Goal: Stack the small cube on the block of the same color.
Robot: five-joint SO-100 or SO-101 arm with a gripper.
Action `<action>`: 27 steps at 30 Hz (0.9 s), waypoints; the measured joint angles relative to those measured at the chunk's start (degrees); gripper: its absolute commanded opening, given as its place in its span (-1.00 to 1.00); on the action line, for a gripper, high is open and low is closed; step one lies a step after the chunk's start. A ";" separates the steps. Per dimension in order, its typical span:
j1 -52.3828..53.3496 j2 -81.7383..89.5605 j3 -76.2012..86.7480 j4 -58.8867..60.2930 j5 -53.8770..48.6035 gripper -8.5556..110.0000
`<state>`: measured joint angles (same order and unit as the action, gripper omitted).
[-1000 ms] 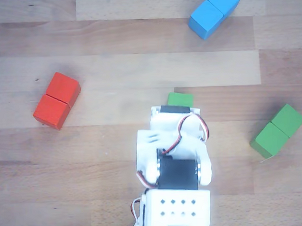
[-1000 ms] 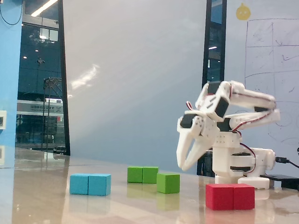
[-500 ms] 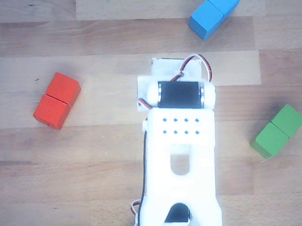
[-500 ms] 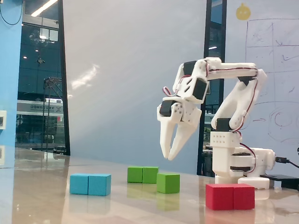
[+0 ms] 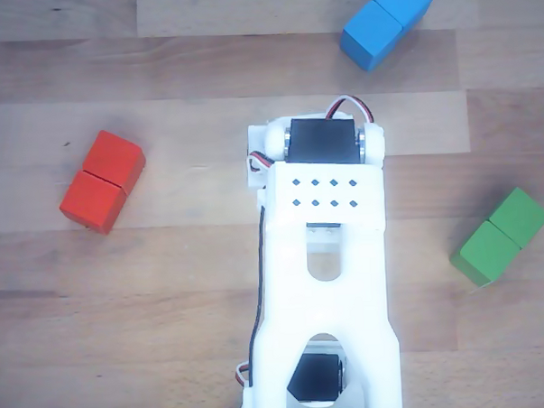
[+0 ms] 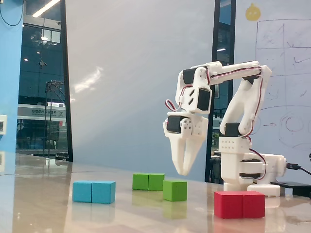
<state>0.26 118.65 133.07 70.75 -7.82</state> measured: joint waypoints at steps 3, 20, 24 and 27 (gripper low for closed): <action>0.00 0.00 0.00 2.55 0.00 -0.61; 0.00 -2.20 0.00 4.13 0.00 -0.38; 0.18 -5.27 0.00 3.69 -0.09 -0.38; 1.76 -6.77 0.00 0.53 -0.09 -0.38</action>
<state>2.02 111.88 133.07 71.28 -7.91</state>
